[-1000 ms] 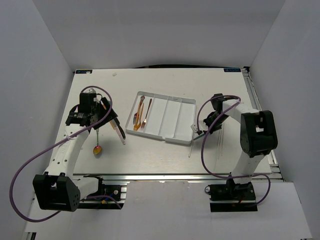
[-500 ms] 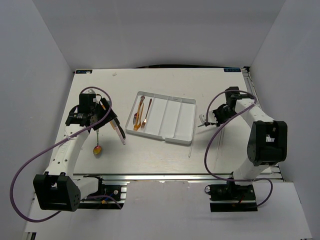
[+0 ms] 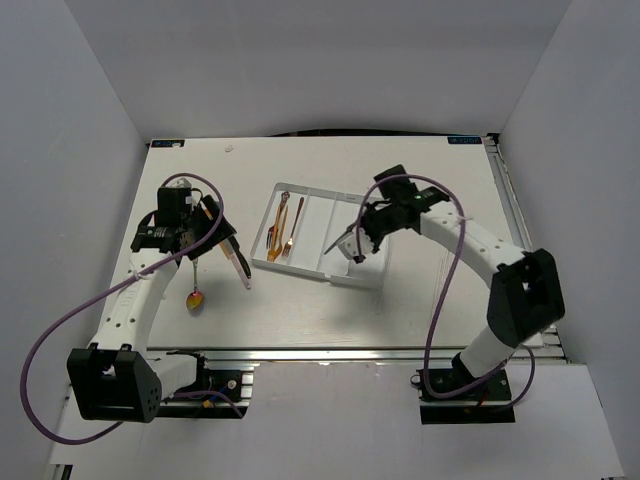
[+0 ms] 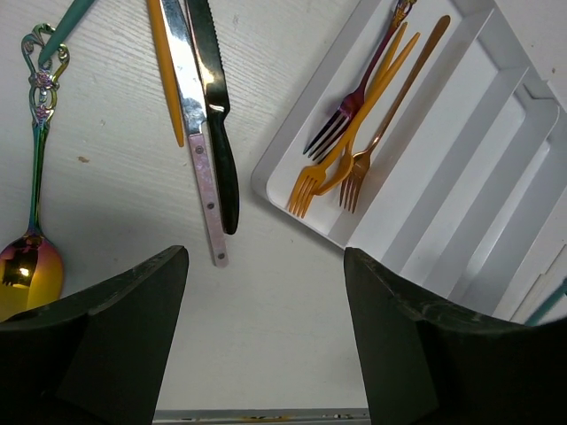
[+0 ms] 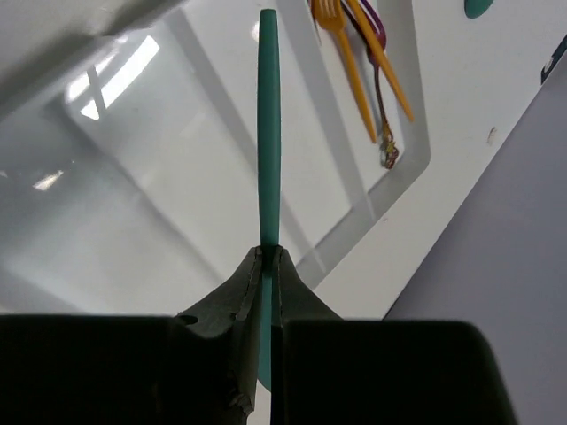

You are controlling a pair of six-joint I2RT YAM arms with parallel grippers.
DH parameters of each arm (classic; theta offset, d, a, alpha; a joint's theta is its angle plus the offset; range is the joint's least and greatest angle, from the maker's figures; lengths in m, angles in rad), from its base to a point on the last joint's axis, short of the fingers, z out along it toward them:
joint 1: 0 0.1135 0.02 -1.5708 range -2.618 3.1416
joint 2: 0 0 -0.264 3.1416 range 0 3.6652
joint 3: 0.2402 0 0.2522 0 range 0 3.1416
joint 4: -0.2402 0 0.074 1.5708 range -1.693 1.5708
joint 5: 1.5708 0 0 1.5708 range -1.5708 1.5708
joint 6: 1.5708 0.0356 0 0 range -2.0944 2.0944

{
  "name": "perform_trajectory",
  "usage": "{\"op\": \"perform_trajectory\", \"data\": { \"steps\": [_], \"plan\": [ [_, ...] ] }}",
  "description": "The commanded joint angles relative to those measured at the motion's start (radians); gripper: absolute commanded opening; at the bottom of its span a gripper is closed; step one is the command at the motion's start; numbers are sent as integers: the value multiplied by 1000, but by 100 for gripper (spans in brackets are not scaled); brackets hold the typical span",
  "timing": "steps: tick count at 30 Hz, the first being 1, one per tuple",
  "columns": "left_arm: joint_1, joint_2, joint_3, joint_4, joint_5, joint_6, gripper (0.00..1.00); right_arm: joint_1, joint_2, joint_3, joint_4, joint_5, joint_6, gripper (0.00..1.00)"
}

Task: Sort the eating utensils into containers

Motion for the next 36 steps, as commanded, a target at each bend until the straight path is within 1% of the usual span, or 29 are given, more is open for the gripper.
{"op": "perform_trajectory", "data": {
  "steps": [1,2,4,8,11,16,19,20,22,23,24,25,28,29,32,33,36],
  "plan": [
    [7,-28,-23,10,29,-12,82,55,109,96,151,119,-24,0],
    [7,-31,-39,11,34,-13,82,81,163,137,168,139,-53,0],
    [9,-53,-57,8,46,-36,82,107,212,168,197,186,-90,0],
    [9,-100,-102,4,49,-59,82,135,327,237,202,222,-170,0],
    [9,-134,-123,-13,41,-59,82,155,375,269,198,237,-216,0],
    [9,-157,-125,-44,21,-55,82,184,422,286,233,262,-239,0],
    [9,-159,-123,-48,26,-53,82,190,450,285,250,271,-240,11],
    [9,-159,-122,-50,27,-50,82,190,459,283,253,271,-240,23],
    [9,-157,-123,-51,27,-52,82,190,464,278,268,271,-230,38],
    [9,-154,-122,-54,26,-52,82,190,464,278,274,271,-211,50],
    [9,-151,-118,-59,24,-53,82,190,464,278,280,271,-196,55],
    [9,-149,-112,-65,18,-55,82,189,461,281,291,273,-179,56],
    [10,-128,-91,-105,-34,-70,81,167,445,294,307,251,-93,57],
    [10,-120,-74,-116,-46,-70,80,161,432,315,307,242,-19,57],
    [10,-82,-54,-117,-40,-64,79,127,399,379,288,187,140,56],
    [10,-59,-53,-117,-37,-65,78,107,389,393,281,147,256,56],
    [10,-27,-49,-117,-42,-62,77,77,326,416,248,48,442,56]
  ]
}}
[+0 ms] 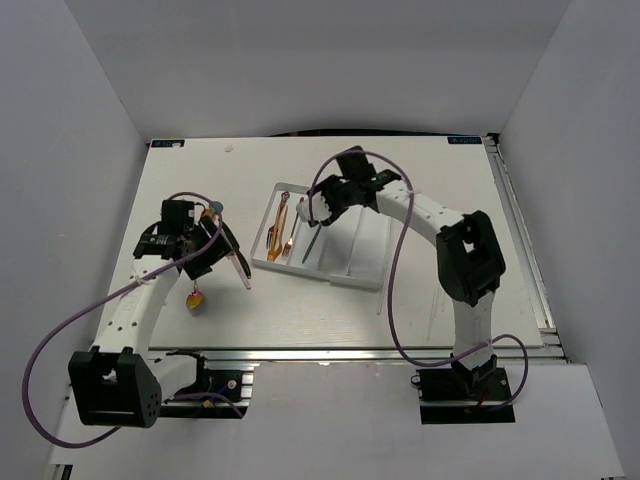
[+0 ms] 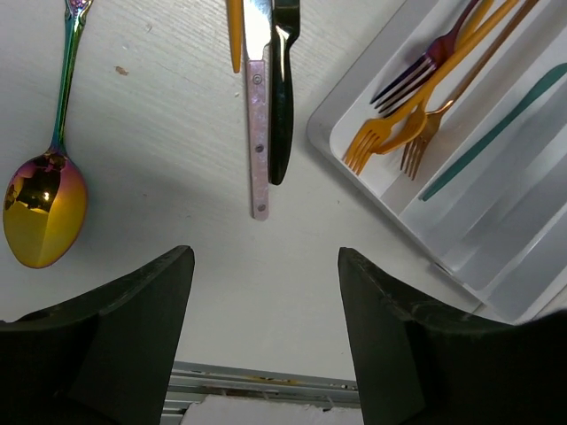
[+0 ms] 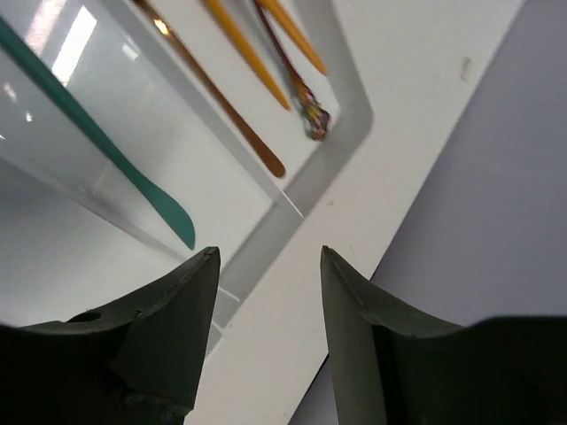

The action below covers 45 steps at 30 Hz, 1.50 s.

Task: Sort the eating utensils into containers

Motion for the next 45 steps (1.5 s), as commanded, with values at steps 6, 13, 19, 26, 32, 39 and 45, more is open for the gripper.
{"op": "perform_trajectory", "data": {
  "steps": [6,13,19,26,32,39,45],
  "plan": [
    [13,137,96,-8,-71,26,74,-133,-254,-19,-34,-353,709,52],
    [44,365,256,26,-100,65,67,-212,-386,-169,49,-475,941,45],
    [104,542,388,43,-105,108,62,-307,-414,-204,105,-525,1045,40],
    [131,649,481,45,-57,210,53,-377,-435,-230,109,-557,1057,37],
    [133,589,399,43,-54,213,52,-399,-460,-286,124,-579,1053,38],
    [142,476,248,42,36,232,50,-399,-463,-310,133,-585,1048,38],
    [141,396,152,72,199,212,49,-399,-452,-321,154,-594,1059,38]
  ]
}}
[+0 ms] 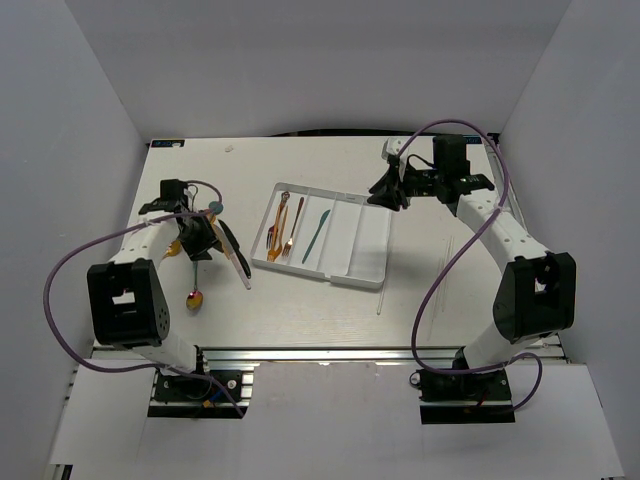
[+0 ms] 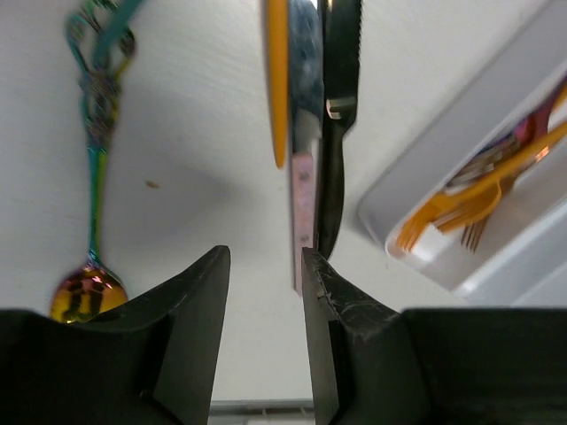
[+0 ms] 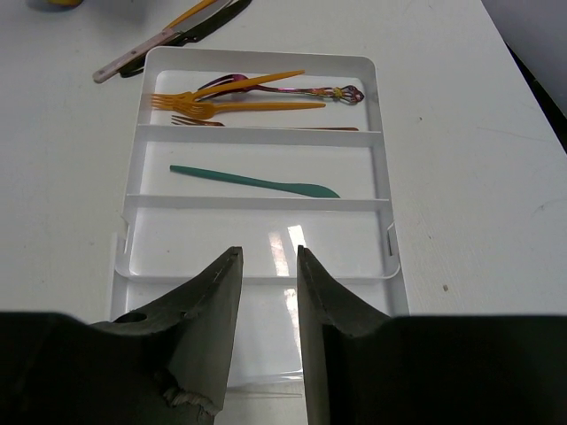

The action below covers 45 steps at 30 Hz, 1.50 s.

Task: Sort the eating utensils into containers

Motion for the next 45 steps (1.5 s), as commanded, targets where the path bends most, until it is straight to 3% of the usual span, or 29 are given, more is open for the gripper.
{"op": "perform_trajectory", "data": {
  "steps": [1,6,13,35,45],
  "plan": [
    [-1,-76,-61,45,142,-40,48,-4,-23,-10,48,-35,22,38],
    [-43,-82,-126,105,170,-146,48,-4,-20,-5,55,-45,33,38],
    [-76,-39,-112,125,102,-229,50,-4,-34,-14,49,-45,31,38],
    [-147,137,-16,85,-92,-223,47,-9,-63,-27,31,-39,25,38],
    [-152,173,-11,82,-111,-214,44,-14,-64,-25,28,-39,27,38]
  ]
}}
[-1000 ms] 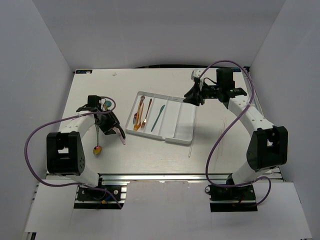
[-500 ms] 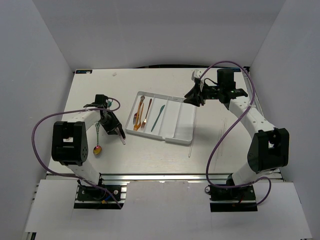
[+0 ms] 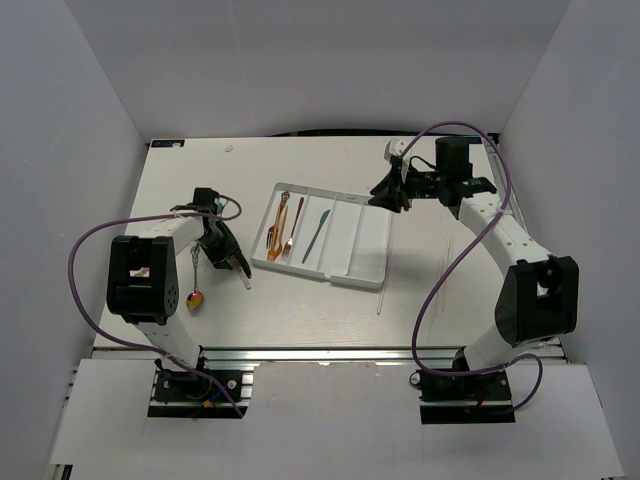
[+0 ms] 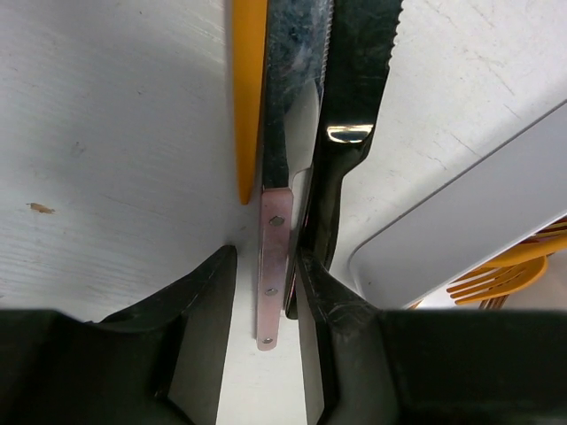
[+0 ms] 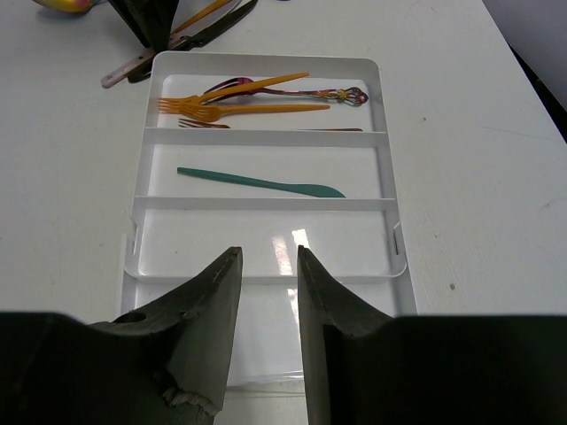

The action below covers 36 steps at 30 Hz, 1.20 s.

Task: Sort the eating utensils into containers

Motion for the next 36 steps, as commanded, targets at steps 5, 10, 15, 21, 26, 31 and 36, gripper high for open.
{"op": "perform_trajectory", "data": {
  "steps": [5,10,15,21,26,31,36],
  "plan": [
    [-17,49,37,-10,-42,19,41,-6,-43,7,2,-23,2,38],
    [-33,79,49,-34,-96,36,37,-7,-48,10,-5,-21,0,38],
    [-38,72,28,-45,-122,50,34,-10,-51,7,-5,-21,0,38],
    [-38,69,-13,-41,-113,59,28,-11,-51,7,-1,-26,6,38],
    [-46,5,-10,-39,-87,67,12,-11,-56,13,-4,-26,6,38],
    [-46,-101,6,-59,-51,65,5,-11,-65,8,-7,-24,5,38],
    [-46,-218,36,-96,-2,55,0,-11,-68,2,-10,-24,5,38]
  ]
}}
